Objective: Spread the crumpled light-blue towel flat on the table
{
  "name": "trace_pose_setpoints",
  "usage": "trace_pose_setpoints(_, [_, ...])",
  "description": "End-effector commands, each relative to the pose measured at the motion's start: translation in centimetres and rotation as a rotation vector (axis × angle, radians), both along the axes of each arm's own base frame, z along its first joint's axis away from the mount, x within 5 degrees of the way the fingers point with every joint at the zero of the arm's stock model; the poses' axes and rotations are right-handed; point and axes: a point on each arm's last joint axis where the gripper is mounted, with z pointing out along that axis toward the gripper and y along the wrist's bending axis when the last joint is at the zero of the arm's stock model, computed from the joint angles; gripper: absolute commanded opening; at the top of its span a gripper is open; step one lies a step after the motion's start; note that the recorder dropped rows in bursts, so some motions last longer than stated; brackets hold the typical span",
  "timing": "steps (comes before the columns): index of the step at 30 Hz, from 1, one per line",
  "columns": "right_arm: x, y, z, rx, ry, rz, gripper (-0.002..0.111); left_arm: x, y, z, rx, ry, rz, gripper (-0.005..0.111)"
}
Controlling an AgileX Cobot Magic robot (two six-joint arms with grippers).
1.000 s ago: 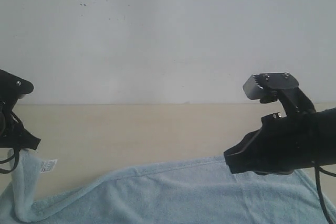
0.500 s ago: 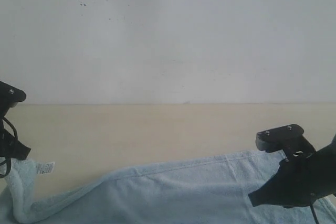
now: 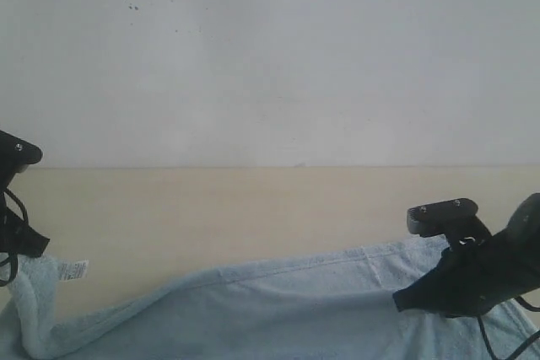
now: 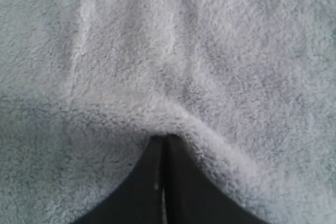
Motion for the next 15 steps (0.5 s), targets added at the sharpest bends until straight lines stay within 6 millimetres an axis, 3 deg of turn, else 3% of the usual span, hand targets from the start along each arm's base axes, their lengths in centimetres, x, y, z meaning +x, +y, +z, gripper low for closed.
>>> trace_pose_setpoints(1, [-0.8, -4.4, -1.9, 0.0, 0.085, -0.137, 0.0, 0.1, 0.0, 0.1, -0.011, -0.006, 0.006, 0.004])
trace_pose_setpoints(6, [-2.9, -11.3, -2.7, 0.019, 0.17, -0.33, 0.0, 0.2, -0.2, 0.1, -0.029, -0.008, -0.014, 0.004])
trace_pose_setpoints(9, [-3.7, -14.4, -2.1, 0.073, 0.183, -0.477, 0.0, 0.2, -0.3, 0.0, -0.041, -0.01, -0.026, 0.004])
trace_pose_setpoints(11, [-3.9, -15.4, -1.3, 0.074, 0.161, -0.5, 0.0, 0.3, -0.4, 0.0, -0.049, -0.011, -0.035, 0.004])
trace_pose_setpoints(15, [-3.5, -14.8, 1.1, 0.045, 0.079, -0.428, 0.0, 0.5, -0.9, -0.2, -0.089, -0.013, -0.073, 0.004])
